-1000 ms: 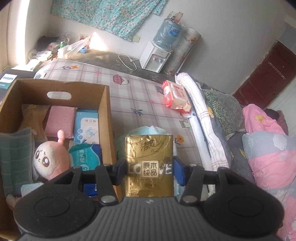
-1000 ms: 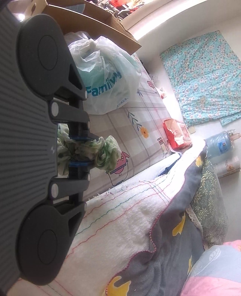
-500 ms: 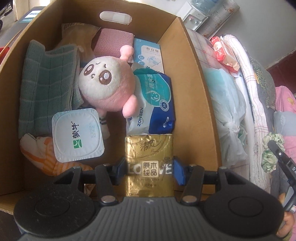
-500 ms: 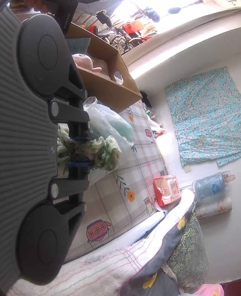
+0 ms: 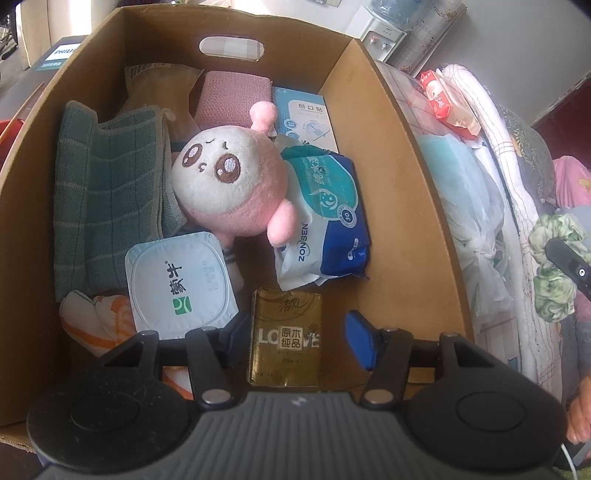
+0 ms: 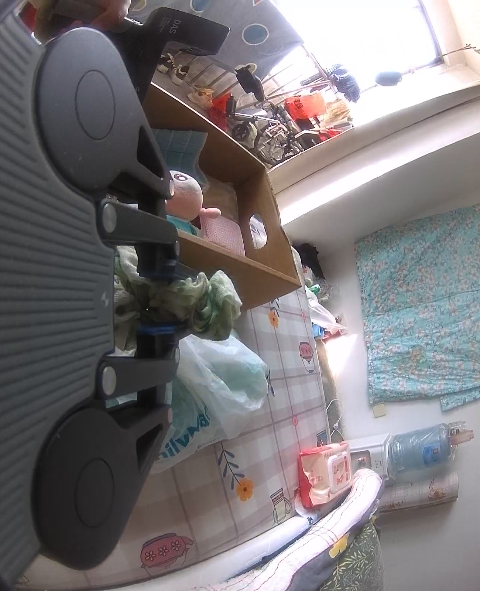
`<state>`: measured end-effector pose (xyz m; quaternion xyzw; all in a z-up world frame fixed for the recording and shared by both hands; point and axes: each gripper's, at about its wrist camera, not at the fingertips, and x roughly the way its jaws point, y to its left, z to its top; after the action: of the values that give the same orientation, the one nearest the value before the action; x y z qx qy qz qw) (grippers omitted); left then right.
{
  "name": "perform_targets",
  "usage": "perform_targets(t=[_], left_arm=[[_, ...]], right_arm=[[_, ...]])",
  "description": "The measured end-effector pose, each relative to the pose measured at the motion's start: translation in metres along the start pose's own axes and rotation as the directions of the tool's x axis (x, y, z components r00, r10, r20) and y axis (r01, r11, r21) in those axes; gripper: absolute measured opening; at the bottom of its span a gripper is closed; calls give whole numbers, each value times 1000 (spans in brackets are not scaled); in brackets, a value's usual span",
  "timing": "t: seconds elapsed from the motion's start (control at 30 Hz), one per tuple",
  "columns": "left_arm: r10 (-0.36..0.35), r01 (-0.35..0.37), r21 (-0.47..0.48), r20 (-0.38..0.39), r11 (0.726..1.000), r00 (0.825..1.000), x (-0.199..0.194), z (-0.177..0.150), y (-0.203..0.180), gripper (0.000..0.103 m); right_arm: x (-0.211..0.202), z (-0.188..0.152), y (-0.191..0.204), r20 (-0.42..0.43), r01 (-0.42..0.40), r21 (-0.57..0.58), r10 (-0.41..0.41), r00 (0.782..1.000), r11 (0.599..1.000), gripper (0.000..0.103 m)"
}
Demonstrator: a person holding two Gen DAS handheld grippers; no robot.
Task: Organize soft objects
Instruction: 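Lower the gold tissue pack into the box and open the left tool, then lower the green scrunchie into the box and open the right tool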
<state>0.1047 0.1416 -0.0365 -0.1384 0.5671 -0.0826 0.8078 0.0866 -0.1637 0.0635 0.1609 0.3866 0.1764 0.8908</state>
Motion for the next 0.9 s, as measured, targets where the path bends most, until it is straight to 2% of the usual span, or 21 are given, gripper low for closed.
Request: perform_targets(t=[0.1,0.2,0.33,0.43,0.53,0.63,0.9], left_arm=[[-3,2,14,56,1000,998,-14,-2,-4,60],[-26,26,2,129,1000,991,-34,-6,-4,66],[-35,46,-43,231,998,972,-59,-10,3,71],[0,23,-73,302,997,953,-73,-13,10,73],[32,0,-92,354,996,935,-82,-16,15,75],[33,7,-102,379,995,925,-87,-18,19,75],[16,32,-107,423,994,906,-91,-25,26,76]], right_arm=[[4,5,21,-23,-67,-44,66,998,997,21],[7,8,42,-49,-137,-77,134,990,988,22],[20,9,73,-115,-272,-76,263,958,959,24],[31,4,96,-160,-327,-100,309,938,940,29],[48,-10,113,-253,-317,-101,283,925,943,44],[53,-21,116,-302,-279,-102,237,923,955,44],[27,-15,102,-221,-214,-124,183,958,969,44]])
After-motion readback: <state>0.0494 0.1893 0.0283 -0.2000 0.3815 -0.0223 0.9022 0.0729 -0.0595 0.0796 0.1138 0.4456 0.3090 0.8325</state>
